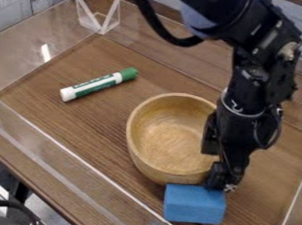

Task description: Put the blue block in the brown bowl

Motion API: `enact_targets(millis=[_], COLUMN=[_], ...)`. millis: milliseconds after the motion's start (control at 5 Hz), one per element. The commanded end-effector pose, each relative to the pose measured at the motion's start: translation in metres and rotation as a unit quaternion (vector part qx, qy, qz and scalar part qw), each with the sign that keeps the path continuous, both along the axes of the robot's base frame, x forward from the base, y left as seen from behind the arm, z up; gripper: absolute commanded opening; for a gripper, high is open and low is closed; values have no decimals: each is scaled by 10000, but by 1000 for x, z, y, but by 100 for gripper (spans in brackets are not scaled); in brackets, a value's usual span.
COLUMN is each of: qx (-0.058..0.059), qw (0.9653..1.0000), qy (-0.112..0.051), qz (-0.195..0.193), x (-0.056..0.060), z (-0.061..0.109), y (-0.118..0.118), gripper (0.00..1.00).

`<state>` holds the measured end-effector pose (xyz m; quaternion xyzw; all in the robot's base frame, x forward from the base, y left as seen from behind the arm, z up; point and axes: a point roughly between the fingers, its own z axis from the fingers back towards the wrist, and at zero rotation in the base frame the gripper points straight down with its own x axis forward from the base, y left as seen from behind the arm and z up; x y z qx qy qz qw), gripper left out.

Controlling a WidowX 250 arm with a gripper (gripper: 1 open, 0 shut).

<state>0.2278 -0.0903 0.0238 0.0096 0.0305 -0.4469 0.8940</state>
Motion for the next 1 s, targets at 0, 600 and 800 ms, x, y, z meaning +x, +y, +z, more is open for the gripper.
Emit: enact_targets(millis=[0,600,800], qx=[-22,-29,-35], qw=[9999,9999,9999], qy=[-126,-134,-138], qz=[-11,-7,-14], x=[3,0,-1], z=[0,-6,-6], y=[-2,-7,-9], gripper=[0,100,100])
